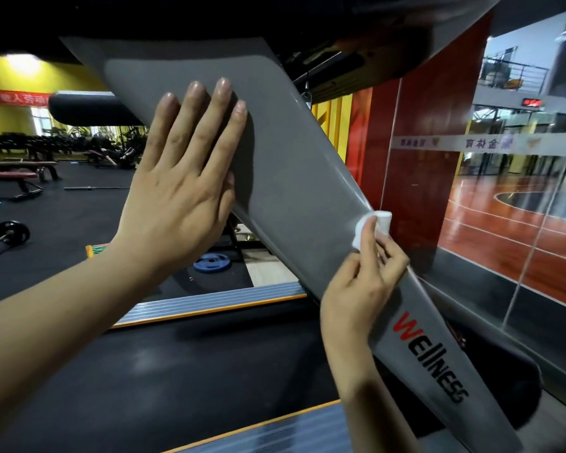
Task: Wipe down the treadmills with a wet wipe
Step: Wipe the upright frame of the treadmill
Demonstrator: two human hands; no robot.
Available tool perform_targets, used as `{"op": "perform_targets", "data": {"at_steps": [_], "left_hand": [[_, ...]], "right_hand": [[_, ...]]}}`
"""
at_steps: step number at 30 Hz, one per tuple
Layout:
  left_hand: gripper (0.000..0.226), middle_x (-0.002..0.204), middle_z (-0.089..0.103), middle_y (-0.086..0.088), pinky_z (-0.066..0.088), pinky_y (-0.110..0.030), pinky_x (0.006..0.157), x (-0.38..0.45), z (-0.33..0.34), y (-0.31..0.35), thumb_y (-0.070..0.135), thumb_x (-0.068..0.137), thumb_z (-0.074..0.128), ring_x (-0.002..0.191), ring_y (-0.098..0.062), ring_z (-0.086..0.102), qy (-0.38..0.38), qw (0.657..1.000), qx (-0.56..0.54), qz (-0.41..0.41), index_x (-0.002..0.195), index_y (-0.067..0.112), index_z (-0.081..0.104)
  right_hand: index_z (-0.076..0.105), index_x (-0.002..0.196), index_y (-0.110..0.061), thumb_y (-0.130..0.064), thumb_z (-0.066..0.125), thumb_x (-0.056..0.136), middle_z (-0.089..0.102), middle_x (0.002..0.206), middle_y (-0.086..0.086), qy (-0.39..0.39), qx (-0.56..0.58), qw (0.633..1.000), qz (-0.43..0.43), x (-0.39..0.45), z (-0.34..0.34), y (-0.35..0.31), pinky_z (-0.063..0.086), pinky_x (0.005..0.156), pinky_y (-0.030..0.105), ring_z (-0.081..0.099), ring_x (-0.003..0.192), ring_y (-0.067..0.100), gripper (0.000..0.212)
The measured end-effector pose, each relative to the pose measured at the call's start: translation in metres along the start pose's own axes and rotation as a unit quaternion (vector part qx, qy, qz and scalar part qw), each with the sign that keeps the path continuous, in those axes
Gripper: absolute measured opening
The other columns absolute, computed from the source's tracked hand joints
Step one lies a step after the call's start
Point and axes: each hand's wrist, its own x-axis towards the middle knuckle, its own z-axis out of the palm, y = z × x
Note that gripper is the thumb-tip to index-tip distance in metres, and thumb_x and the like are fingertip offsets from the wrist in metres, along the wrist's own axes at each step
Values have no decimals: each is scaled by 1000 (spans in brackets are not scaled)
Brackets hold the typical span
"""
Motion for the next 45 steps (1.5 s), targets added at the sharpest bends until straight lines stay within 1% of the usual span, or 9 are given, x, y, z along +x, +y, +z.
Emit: {"op": "perform_targets", "data": {"at_steps": [7, 15, 18, 22, 25, 30, 34, 36, 45], "left_hand": [[63, 169, 7, -16, 4, -51, 128, -2, 2, 5, 17, 105, 35, 157, -34, 3, 12, 1000, -12, -6, 162, 5, 11], [66, 169, 12, -14, 11, -51, 127, -21, 10, 27, 14, 100, 39, 157, -33, 9, -34, 995, -25, 92, 161, 5, 16], [68, 169, 13, -13, 11, -50, 127, -23, 13, 31, 11, 98, 41, 157, -32, 10, -29, 995, -31, 89, 161, 4, 16], [58, 169, 15, -14, 13, -50, 127, -21, 10, 26, 15, 105, 27, 157, -33, 11, -39, 993, -48, 101, 160, 2, 18], [55, 169, 15, -14, 13, -50, 127, -22, 7, 25, 17, 107, 12, 157, -32, 11, -46, 992, -56, 102, 160, 3, 18], [75, 169, 11, -13, 11, -51, 127, -23, 10, 26, -3, 93, 45, 157, -32, 7, -37, 993, -49, 101, 161, 4, 14], [74, 170, 9, -14, 9, -52, 127, -23, 11, 34, -1, 92, 38, 157, -34, 6, -32, 994, -51, 88, 161, 3, 11], [73, 170, 8, -15, 8, -51, 127, -23, 13, 39, 0, 92, 36, 157, -34, 5, -30, 995, -53, 79, 161, 2, 11], [64, 168, 15, -17, 13, -49, 127, -30, 24, 64, 6, 96, 27, 156, -34, 13, -39, 985, -94, 136, 159, 0, 19]], "right_hand": [[59, 139, -12, -4, 41, 96, 58, 120, 18, -58, -1, 988, -145, 14, 37, -67, 53, 92, 42, 56, 109, 33, 48], [54, 142, -5, 3, 47, 95, 46, 112, 18, 32, -17, 993, 113, -41, -18, 29, 49, 95, 42, 53, 104, 32, 48], [56, 137, 2, 8, 49, 92, 49, 113, 21, 11, 33, 998, 57, -38, 4, -13, 44, 99, 21, 48, 105, 11, 46], [65, 127, 2, 3, 49, 94, 47, 122, 14, -107, 57, 989, -80, -60, 30, -67, 51, 95, 38, 56, 105, 30, 36], [67, 125, 0, 6, 55, 94, 54, 119, 14, -103, 12, 988, -118, -72, 25, -51, 51, 95, 38, 59, 104, 28, 34], [60, 137, -6, 8, 55, 91, 55, 113, 12, -53, -69, 996, -31, -72, -8, -5, 50, 96, 40, 59, 98, 32, 48], [57, 139, -4, 1, 48, 91, 52, 108, 14, 6, -94, 984, 150, -65, -39, 52, 49, 95, 55, 57, 99, 38, 50], [58, 139, -6, 4, 49, 91, 53, 112, 14, 13, -100, 980, 169, -55, -40, 52, 47, 98, 56, 56, 104, 39, 50], [51, 146, -10, 2, 41, 97, 45, 153, 10, -69, -24, 995, -65, -9, 6, -25, 31, 118, 30, 39, 144, 22, 52]]}}
